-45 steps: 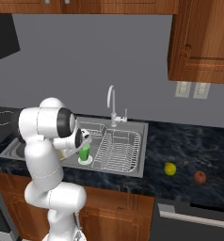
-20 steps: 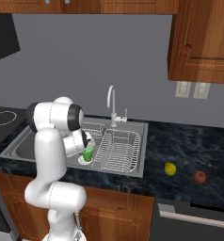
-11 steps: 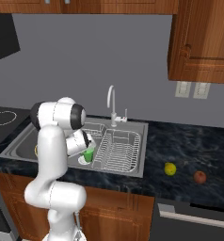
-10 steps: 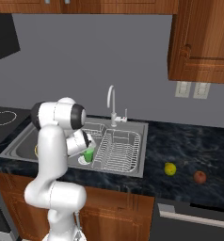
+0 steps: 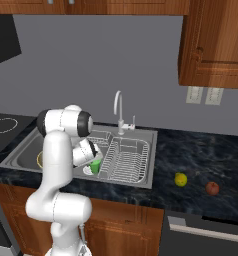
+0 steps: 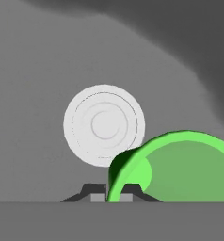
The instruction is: Remove the apple and pear from the sink. Then move the bowl and cup from the counter to the sink for washing.
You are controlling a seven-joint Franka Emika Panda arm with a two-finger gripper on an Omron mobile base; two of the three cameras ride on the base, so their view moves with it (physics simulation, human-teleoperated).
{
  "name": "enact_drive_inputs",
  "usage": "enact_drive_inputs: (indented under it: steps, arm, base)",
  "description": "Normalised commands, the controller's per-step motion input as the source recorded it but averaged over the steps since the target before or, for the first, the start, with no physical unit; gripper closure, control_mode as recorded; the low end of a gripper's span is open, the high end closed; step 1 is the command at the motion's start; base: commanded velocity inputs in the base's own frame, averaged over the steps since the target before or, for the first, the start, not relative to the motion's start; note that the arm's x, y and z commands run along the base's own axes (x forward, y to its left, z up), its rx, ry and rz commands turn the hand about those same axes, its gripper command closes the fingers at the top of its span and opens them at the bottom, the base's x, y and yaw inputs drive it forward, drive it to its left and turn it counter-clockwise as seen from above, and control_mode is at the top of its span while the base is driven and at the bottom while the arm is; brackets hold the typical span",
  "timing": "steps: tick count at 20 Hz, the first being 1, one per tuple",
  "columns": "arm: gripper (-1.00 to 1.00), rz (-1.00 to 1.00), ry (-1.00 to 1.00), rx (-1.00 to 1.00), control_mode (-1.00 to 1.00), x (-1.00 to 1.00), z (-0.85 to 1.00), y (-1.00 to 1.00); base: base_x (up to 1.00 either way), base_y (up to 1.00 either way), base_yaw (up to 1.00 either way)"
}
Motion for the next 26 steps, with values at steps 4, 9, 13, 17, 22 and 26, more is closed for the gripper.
enact_drive_inputs:
  steps: [4,9,13,17,22,26]
  arm:
    - [1.0,-0.02,0.0,0.0,-1.0,0.14,-0.19,0.0]
    - [1.0,-0.01,0.0,0.0,-1.0,0.12,-0.2,0.0]
    - [1.0,-0.01,0.0,0.0,-1.0,0.13,-0.2,0.0]
    - [1.0,-0.01,0.0,0.0,-1.0,0.11,-0.18,0.0]
    - [1.0,-0.01,0.0,0.0,-1.0,0.09,-0.19,0.0]
    - [1.0,-0.02,0.0,0.0,-1.0,0.02,-0.17,-0.01]
  base:
    - [0.0,0.0,0.0]
    - [0.0,0.0,0.0]
    - [0.0,0.0,0.0]
    - [0.0,0.0,0.0]
    - [0.0,0.0,0.0]
    - [0.0,0.0,0.0]
